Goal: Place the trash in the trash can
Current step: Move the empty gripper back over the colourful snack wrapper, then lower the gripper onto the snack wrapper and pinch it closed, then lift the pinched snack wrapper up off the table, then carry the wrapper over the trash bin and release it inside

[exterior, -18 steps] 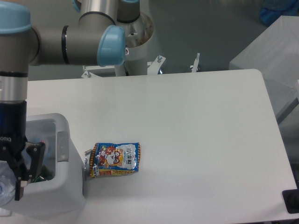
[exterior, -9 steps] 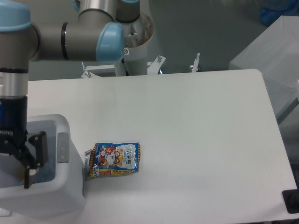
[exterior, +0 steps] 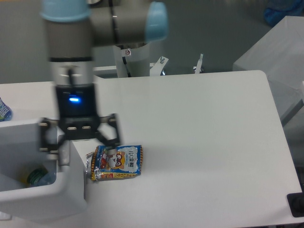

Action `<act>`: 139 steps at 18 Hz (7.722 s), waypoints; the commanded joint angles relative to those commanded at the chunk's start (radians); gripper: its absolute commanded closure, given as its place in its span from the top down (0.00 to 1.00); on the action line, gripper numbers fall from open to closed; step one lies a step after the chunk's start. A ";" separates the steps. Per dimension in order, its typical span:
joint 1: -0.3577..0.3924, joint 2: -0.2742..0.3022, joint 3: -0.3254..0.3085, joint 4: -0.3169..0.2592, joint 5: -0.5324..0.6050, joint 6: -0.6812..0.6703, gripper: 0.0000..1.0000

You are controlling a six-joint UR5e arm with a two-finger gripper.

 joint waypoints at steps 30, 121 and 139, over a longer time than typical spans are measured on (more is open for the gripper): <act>0.035 -0.047 -0.356 -0.002 0.106 0.239 1.00; -0.225 0.152 0.018 -0.012 -0.198 0.234 0.02; -0.253 0.152 -0.092 -0.012 -0.062 0.546 1.00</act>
